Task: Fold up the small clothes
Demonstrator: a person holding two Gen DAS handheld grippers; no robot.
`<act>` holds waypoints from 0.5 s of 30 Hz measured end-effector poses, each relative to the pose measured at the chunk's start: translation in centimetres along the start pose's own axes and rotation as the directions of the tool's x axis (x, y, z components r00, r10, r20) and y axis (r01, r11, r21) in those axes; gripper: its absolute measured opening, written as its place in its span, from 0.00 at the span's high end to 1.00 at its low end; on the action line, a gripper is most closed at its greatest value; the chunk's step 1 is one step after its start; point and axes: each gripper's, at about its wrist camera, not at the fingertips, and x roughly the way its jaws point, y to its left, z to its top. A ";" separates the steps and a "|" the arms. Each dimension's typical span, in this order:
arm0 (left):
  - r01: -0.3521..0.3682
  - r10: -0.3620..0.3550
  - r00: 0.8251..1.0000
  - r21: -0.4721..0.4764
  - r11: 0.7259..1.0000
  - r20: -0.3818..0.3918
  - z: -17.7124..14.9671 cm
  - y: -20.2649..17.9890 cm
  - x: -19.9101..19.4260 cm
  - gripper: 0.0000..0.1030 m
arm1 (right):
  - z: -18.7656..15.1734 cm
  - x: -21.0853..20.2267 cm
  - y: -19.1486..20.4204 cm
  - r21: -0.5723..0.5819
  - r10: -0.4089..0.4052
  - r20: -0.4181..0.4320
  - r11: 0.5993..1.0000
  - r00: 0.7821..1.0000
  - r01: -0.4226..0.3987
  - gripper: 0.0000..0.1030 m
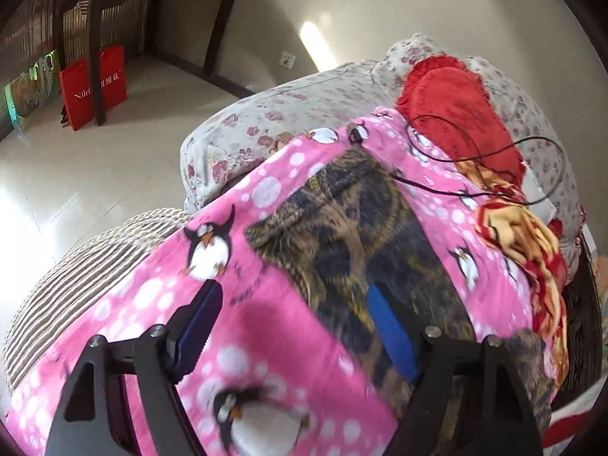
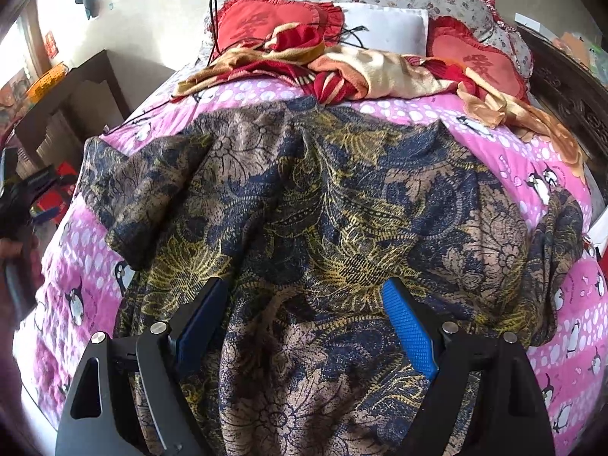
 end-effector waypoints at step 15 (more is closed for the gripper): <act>0.100 -0.106 0.994 0.154 0.983 0.029 1.8 -3.8 -2.7 0.93 | 0.2 0.7 -1.3 0.022 0.012 -0.019 1.000 1.000 -0.011 0.14</act>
